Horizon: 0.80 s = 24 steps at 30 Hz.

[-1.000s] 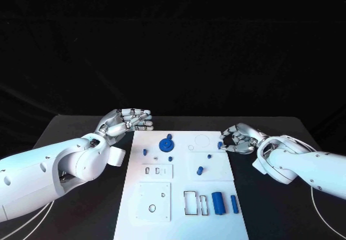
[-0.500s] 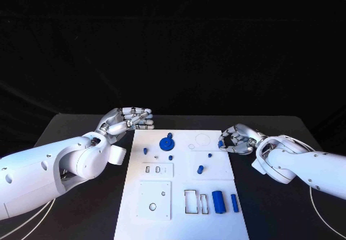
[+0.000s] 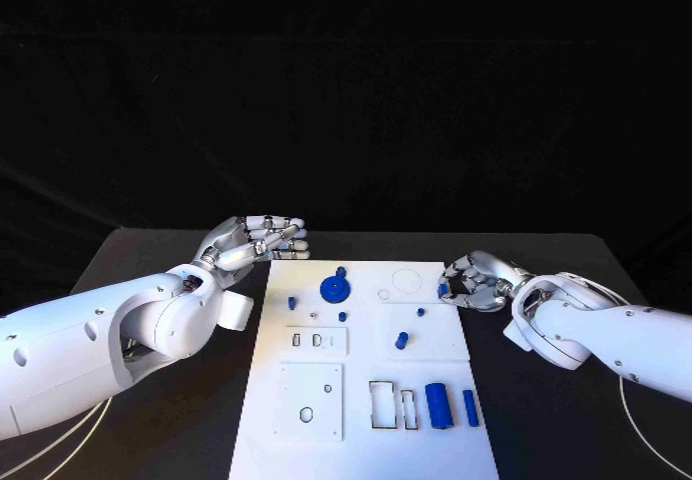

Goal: Assemble the parts on the task board

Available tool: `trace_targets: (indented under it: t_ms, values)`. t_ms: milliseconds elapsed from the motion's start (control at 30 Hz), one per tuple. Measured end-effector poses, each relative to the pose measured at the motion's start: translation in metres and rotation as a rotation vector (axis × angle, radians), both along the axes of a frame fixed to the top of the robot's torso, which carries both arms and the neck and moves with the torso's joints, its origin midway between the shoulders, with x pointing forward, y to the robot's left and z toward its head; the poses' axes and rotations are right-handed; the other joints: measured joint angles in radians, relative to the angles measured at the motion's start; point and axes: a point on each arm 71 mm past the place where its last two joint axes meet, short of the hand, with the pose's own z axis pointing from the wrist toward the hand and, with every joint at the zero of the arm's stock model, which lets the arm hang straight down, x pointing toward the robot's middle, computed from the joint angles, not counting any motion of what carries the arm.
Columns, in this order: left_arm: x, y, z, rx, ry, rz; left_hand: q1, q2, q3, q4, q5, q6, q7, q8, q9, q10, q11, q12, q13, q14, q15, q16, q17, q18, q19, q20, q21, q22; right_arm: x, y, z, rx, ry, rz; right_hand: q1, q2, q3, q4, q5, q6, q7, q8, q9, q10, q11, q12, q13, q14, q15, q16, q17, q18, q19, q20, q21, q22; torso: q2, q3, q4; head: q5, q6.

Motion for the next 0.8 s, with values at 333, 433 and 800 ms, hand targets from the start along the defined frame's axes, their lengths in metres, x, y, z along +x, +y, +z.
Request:
trace_targets:
  t_ms: [333, 433, 800]
  values:
    - [-0.0002, 0.0001, 0.0001, 0.0, 0.0, 0.0, 0.0, 0.0, 0.0, 0.0, 0.0, 0.0, 0.0, 0.0, 0.0, 0.0, 0.0, 0.0, 0.0, 0.0, 0.0, -0.004, 0.0, 0.0, 0.0, 0.0, 0.0, 0.0, 0.0014, 0.0016, -0.0011, -0.002, 0.0, 0.0, 0.004, 0.004, 0.014, -0.003, 0.0, 0.006, -0.005, 0.004, -0.001, 0.0, 0.0, 0.0, 0.0, 0.0, 0.0, 0.0, 0.0, 0.0, 0.0, 0.0, 0.004, 0.0, 0.0, 0.0001, -0.0006, -0.002, -0.002]
    - [-0.0002, 0.0002, 0.0001, 0.0, 0.0, 0.0, 0.0, 0.0, 0.0, 0.0, 0.0, 0.0, 0.0, 0.0, 0.0, 0.0, 0.0, 0.0, 0.0, 0.0, 0.0, -0.004, 0.0, 0.0, 0.0, 0.0, 0.0, 0.0, 0.0017, 0.0026, -0.0014, -0.002, 0.0, 0.0, 0.004, 0.004, 0.014, -0.003, 0.0, 0.009, -0.002, 0.004, -0.001, 0.004, -0.004, 0.0, 0.0, 0.0, 0.0, 0.0, 0.0, 0.0, 0.0, 0.0, 0.004, 0.0, 0.0, 0.0001, -0.0006, -0.002, -0.003]
    - [-0.0005, 0.0007, 0.0002, 0.0, 0.001, 0.0, 0.0, 0.0, 0.0, 0.0, 0.0, 0.0, 0.0, 0.0, 0.0, 0.0, 0.0, 0.0, 0.0, 0.0, 0.0, -0.004, 0.0, 0.0, 0.0, 0.0, 0.0, 0.0, 0.0021, 0.0045, -0.0022, -0.01, -0.011, -0.011, 0.004, 0.004, 0.035, -0.012, 0.0, 0.029, -0.01, 0.011, -0.001, 0.017, -0.009, 0.015, 0.0, 0.004, -0.004, 0.0, 0.0, 0.0, 0.0, -0.001, 0.008, 0.001, 0.001, -0.0003, -0.0002, -0.001, -0.004]
